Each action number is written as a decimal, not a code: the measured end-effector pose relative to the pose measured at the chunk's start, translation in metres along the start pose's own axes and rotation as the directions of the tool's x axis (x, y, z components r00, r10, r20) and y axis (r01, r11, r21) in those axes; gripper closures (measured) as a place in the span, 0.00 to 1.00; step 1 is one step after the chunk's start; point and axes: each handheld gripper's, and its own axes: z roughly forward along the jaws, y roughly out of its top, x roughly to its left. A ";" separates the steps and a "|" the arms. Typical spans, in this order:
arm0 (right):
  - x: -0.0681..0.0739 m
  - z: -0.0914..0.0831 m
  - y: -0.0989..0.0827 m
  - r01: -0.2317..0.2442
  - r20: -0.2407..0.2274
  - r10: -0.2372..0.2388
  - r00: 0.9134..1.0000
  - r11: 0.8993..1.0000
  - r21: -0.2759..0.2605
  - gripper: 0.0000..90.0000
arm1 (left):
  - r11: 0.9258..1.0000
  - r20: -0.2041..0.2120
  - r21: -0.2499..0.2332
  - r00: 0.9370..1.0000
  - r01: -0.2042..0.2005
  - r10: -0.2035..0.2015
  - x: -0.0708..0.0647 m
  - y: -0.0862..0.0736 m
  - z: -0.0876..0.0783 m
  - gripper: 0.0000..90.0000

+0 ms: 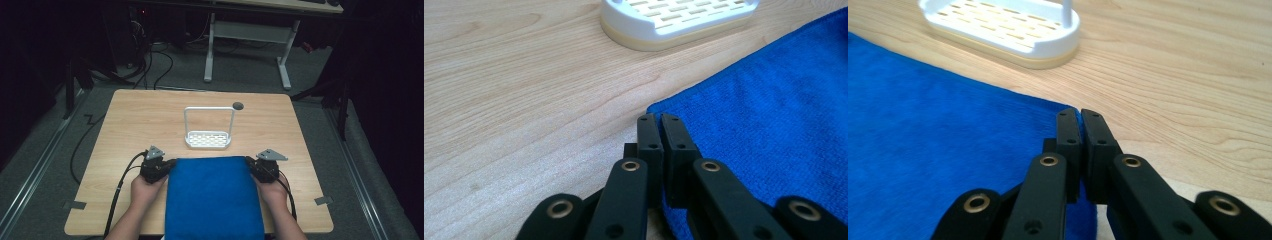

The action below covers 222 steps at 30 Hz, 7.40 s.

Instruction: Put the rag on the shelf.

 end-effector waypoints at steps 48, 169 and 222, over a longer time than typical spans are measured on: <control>0.028 -0.099 0.075 0.072 -0.011 -0.086 0.996 0.884 -0.463 0.98 | 0.902 -0.013 -0.424 0.997 -0.078 0.081 -0.033 0.064 -0.119 0.98; -0.046 0.070 0.105 -0.010 -0.031 0.006 1.000 0.993 -0.114 0.98 | 0.992 -0.022 -0.123 1.000 0.012 -0.015 0.064 0.100 0.042 0.98; -0.074 0.036 0.103 -0.045 0.060 0.055 0.997 0.986 -0.161 0.61 | 0.980 -0.149 -0.198 0.988 0.008 -0.038 0.080 0.103 -0.011 0.62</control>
